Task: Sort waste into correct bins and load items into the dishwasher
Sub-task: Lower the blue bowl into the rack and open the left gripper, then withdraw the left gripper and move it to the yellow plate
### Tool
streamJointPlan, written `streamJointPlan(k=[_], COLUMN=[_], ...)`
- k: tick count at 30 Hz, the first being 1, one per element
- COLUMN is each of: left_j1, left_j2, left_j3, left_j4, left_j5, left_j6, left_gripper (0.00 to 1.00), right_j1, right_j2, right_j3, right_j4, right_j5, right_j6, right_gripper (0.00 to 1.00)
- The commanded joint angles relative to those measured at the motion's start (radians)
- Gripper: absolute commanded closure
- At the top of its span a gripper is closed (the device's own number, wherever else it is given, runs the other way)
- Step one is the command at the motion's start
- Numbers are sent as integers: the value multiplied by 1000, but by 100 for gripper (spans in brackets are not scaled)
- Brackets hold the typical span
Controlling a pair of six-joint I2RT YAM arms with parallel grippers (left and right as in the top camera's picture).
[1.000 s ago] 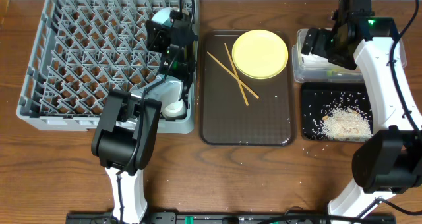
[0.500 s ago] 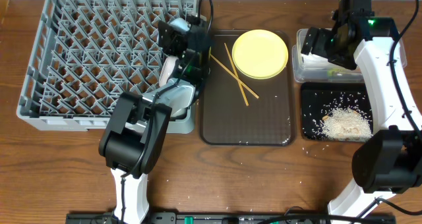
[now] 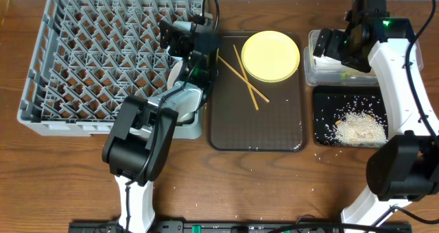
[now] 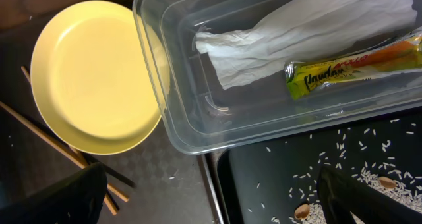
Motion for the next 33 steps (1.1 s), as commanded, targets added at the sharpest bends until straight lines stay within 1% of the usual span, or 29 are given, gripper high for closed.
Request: streamJointPlan(k=[1,4,8,10,14,16,19,23,24,25,26,28,30,33], left_j1=[0,-11,-36,-38,-6,15,32,18,6,-8,-21,-46,-60,-60], left_j2=[-81,-129,-198,-212,-203,-192,-185,-190,-194,-200,-205,-212,-211,-211], left_j3=[29,31,31,31,31,31,31,33,41,59,89,188,343,502], left_j4=[8,-14,-106,-165,-330,-380,-404,-399,-410,-445,-513,-722,-999,-1239], left_j5=[-13,3,26,41,154,199,212,212,213,222,244,303,433,650], left_j6=[-97,-124,-145,-186,-246,-288,-342,-351,-352,-362,-375,-442,-565,-698], left_gripper=[17,17,17,17,17,17,17,17,17,15,12,10,10,10], right_j1=[-2,-2,-2,-2,-2,-2,-2,-2,-2,-2,-2,-2,-2,-2], right_j2=[-19,-19,-19,-19,-19,-19,-19,-19,-19,-19,-19,-19,-19,-19], right_j3=[5,5,5,5,5,5,5,5,5,5,5,5,5,5], right_j4=[0,0,0,0,0,0,0,0,0,0,0,0,0,0], right_j5=[6,6,6,6,6,6,6,6,6,6,6,6,6,6], right_j6=[3,2,3,2,3,3,2,2,3,3,2,3,2,2], right_gripper=[1,1,1,1,1,1,1,1,1,1,1,1,1,1])
